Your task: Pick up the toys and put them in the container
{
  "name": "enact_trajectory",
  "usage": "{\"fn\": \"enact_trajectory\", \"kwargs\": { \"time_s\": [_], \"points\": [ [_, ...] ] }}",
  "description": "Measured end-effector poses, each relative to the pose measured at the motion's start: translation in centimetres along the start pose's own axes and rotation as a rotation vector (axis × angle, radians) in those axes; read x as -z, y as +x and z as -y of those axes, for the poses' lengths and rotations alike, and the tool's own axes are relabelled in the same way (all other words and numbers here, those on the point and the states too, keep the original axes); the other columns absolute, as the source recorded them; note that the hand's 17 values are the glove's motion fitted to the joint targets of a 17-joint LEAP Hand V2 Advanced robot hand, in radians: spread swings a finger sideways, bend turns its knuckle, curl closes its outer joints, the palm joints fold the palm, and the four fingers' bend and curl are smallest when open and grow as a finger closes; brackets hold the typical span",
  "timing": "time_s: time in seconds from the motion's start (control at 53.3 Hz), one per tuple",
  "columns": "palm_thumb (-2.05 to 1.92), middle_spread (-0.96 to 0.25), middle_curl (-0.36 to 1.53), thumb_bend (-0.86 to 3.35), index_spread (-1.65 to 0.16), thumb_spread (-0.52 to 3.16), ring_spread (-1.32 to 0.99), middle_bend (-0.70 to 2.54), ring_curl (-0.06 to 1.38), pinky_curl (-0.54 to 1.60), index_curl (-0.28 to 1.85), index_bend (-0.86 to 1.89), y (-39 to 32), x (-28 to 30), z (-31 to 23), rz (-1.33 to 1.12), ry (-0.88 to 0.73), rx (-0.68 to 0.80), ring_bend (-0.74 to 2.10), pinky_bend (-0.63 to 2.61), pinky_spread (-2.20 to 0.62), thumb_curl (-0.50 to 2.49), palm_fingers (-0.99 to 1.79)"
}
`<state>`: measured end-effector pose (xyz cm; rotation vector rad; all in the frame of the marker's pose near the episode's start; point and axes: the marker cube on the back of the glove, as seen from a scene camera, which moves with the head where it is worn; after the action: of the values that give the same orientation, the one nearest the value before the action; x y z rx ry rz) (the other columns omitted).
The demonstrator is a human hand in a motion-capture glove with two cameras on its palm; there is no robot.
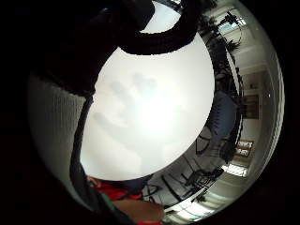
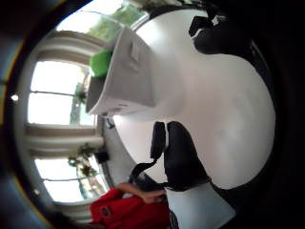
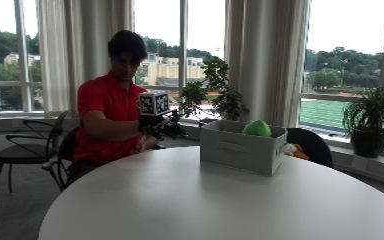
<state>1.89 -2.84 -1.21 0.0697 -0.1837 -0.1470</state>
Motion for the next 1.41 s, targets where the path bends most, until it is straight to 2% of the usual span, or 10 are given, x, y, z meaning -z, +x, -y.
{"fn": "enact_trajectory", "kwargs": {
  "time_s": [0.282, 0.563, 1.408],
  "points": [
    [0.08, -0.15, 0.31, -0.01, -0.43, 1.29, -0.13, 0.18, 0.34, 0.34, 0.48, 0.42, -1.1, 0.0, -1.4, 0.007, -0.004, -0.002, 0.2, 0.58, 0.06, 0.36, 0.16],
    [0.08, -0.15, 0.31, -0.01, -0.44, 1.29, -0.13, 0.18, 0.34, 0.34, 0.48, 0.42, 0.7, 0.3, 0.6, -0.02, 0.013, 0.011, 0.2, 0.58, 0.07, 0.35, 0.15],
    [0.08, -0.15, 0.31, -0.01, -0.43, 1.29, -0.13, 0.18, 0.34, 0.34, 0.48, 0.42, -0.3, -0.7, 0.6, 0.021, -0.022, -0.003, 0.2, 0.58, 0.07, 0.35, 0.15]
  ]
}}
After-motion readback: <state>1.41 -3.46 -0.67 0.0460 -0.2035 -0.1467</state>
